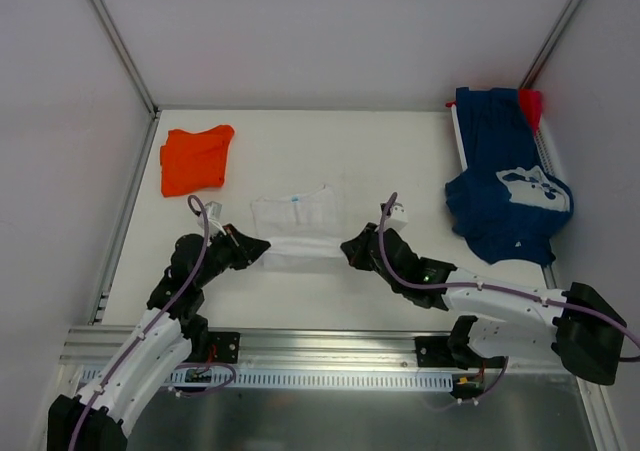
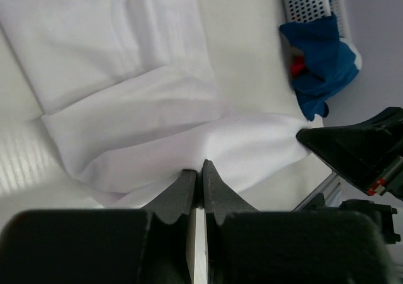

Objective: Fold and stack the t-shirts
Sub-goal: Grab one side of the 2/3 rectangular tshirt with both arms

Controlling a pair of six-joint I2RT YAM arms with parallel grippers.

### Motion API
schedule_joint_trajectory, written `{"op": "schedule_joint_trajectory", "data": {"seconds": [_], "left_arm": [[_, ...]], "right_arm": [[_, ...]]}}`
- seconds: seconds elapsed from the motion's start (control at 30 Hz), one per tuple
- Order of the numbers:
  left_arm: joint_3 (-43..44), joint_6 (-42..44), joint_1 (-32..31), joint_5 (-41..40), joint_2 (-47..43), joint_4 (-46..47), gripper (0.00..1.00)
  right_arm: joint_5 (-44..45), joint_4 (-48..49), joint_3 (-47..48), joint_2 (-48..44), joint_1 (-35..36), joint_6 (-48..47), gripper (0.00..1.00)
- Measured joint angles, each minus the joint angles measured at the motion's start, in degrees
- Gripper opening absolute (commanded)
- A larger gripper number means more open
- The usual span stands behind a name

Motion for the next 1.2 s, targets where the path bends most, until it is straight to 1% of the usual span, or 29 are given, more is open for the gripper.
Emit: {"op": "schedule_joint_trajectory", "data": {"seconds": [0.07,0.33,0.5,0.63,0.83,0.97,1.07,1.2], "left_arm": [[0.4,0.4,0.0,-0.6,2.8,-0.3,0.00],[2.9,2.3,0.0,-4.7,5.9,0.5,0.00],[6.4,4.2,0.0,-8.2,9.9,1.8,0.00],[9.9,5.9,0.0,-10.3,15.8,4.1,0.00],[13.6,8.7,0.0,-13.7,27.2,9.2,0.01],[17.0,10.8,0.2,-17.3,36.9,13.0,0.00],[21.0,11.3,1.8,-19.0,47.0,17.3,0.00],[28.6,11.3,6.2,-19.5,60.5,20.9,0.00]], "right_arm": [[1.2,-1.2,2.2,2.4,0.0,-1.4,0.01],[2.5,-3.6,12.3,13.2,-2.3,-7.2,0.00],[1.2,-4.2,20.5,20.7,-5.8,-10.8,0.00],[-1.7,-4.3,26.5,26.0,-9.2,-13.2,0.00],[-6.6,-4.4,34.8,34.6,-14.3,-15.7,0.00],[-11.1,-4.2,42.4,43.5,-17.7,-16.6,0.00],[-15.0,-4.3,50.3,52.0,-20.2,-17.1,0.01],[-20.6,-4.2,64.0,64.0,-23.3,-17.1,0.01]]}}
